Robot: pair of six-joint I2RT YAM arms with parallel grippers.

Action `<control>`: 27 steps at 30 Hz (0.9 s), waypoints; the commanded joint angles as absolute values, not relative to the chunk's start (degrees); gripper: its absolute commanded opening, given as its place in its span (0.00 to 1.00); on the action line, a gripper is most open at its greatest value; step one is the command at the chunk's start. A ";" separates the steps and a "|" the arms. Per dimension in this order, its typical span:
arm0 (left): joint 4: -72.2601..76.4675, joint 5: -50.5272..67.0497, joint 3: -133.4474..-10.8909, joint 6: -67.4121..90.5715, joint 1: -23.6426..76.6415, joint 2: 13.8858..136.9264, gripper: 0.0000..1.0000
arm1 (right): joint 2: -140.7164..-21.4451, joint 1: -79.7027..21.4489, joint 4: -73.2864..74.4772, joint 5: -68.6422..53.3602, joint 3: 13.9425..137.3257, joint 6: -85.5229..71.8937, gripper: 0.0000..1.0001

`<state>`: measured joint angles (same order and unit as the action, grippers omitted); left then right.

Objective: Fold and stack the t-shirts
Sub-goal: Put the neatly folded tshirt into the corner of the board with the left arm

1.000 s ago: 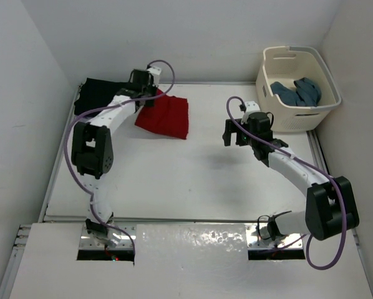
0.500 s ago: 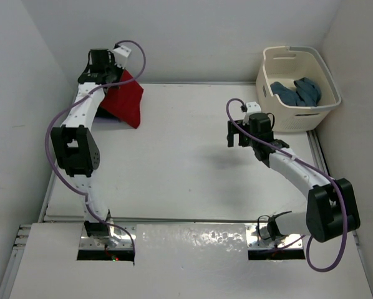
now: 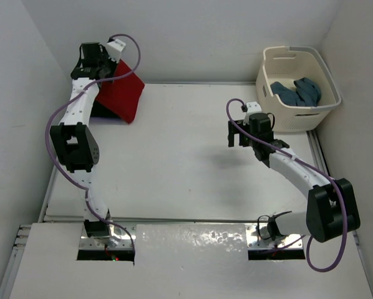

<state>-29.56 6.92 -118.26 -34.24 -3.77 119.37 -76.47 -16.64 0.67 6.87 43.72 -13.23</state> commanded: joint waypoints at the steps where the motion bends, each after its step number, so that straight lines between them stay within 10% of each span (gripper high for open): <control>1: -25.84 10.63 -122.96 -34.54 -5.18 116.54 0.00 | -76.55 -16.52 -0.18 7.29 44.74 -12.92 0.99; 27: -24.61 13.62 -124.45 -32.78 -11.34 121.55 0.00 | -82.26 -16.52 -0.18 1.93 46.84 -15.73 0.99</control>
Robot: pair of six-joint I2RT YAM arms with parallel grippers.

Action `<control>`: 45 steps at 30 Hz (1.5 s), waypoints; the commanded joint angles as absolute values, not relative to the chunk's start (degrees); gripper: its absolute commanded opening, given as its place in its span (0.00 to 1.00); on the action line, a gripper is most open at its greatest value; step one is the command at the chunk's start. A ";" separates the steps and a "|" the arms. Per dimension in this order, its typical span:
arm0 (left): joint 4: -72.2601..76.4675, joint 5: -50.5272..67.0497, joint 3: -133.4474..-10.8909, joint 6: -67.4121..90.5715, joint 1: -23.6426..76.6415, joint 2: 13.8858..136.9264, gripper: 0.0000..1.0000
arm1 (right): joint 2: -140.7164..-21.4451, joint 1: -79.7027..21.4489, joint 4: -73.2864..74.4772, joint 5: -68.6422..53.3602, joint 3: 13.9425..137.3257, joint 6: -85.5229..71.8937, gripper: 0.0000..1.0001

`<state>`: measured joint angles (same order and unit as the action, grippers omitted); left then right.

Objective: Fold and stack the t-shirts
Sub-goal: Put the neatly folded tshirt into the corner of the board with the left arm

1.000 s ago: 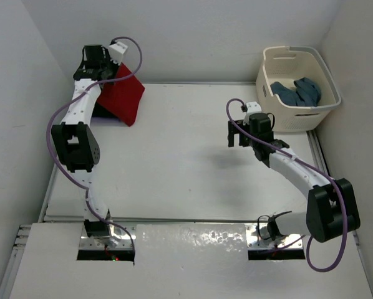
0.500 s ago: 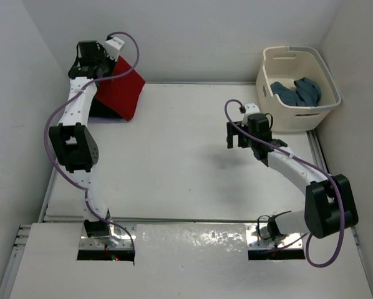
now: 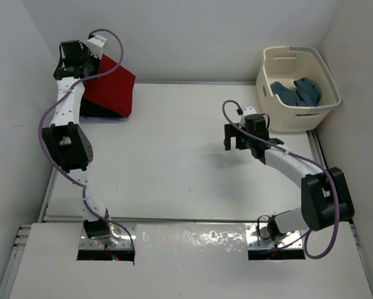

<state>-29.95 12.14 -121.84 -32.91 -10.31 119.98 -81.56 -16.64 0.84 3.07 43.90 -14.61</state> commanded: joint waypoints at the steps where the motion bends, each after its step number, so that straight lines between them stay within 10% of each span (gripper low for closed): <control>1: -24.26 12.75 -124.45 -32.87 -11.60 122.16 0.00 | -82.61 -16.52 -0.18 1.85 47.02 -15.65 0.99; 22: -14.86 6.51 -128.76 -27.51 -17.93 133.94 0.00 | -84.37 -16.61 3.60 2.46 49.22 -16.08 0.99; 23: -14.59 5.98 -128.76 -27.07 -17.93 133.95 0.06 | -84.38 -16.61 3.69 2.37 49.22 -16.00 0.99; 24: -14.42 5.19 -128.67 -26.81 -17.93 133.95 0.55 | -84.38 -16.61 3.78 2.37 49.22 -16.00 0.99; 25: -13.37 4.49 -128.24 -26.20 -17.93 133.77 0.81 | -84.29 -16.70 4.04 2.37 49.39 -16.00 0.99; 27: -12.83 3.17 -128.15 -25.67 -17.93 133.77 1.00 | -84.20 -16.61 4.39 2.46 49.57 -15.82 0.99; 45: -22.74 2.55 -124.91 -0.73 -13.28 114.29 1.00 | -77.51 -16.52 19.05 10.10 57.90 -13.80 0.99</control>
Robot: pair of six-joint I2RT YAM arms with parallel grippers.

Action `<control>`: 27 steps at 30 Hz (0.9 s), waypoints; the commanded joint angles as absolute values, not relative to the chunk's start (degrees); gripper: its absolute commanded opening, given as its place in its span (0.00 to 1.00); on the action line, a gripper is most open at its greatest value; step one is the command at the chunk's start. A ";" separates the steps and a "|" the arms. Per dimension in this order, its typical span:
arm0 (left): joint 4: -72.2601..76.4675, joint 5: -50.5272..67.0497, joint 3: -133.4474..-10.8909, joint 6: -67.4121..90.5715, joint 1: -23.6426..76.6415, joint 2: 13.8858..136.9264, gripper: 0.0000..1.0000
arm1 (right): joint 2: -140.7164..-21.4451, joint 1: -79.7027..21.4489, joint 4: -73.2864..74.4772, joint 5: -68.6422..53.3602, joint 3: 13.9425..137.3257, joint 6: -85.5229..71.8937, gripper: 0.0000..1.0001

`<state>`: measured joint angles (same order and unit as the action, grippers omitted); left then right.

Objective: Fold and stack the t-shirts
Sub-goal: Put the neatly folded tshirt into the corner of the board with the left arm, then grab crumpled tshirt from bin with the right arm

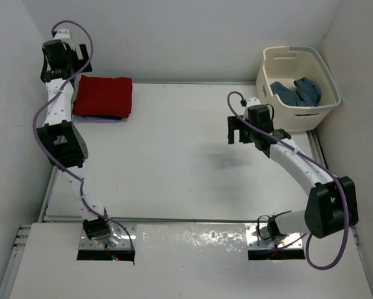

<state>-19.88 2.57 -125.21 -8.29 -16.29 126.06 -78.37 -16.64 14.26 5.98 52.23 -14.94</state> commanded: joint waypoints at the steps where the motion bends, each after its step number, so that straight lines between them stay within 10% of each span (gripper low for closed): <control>1: -23.37 2.81 -122.80 0.60 -12.49 112.26 1.00 | -77.69 -16.44 19.59 11.85 60.62 -13.36 0.99; 11: -8.00 -2.74 -72.82 17.39 5.43 77.62 1.00 | -86.65 -12.05 29.96 18.55 82.86 -12.65 0.99; 27: -8.98 -17.05 -59.50 13.54 6.94 64.86 1.00 | -124.93 2.27 38.50 22.93 133.28 -11.25 0.99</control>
<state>-14.11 -15.00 -60.38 15.27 7.35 66.30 -117.16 -0.19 36.40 19.14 124.18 -11.77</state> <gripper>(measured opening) 0.996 0.992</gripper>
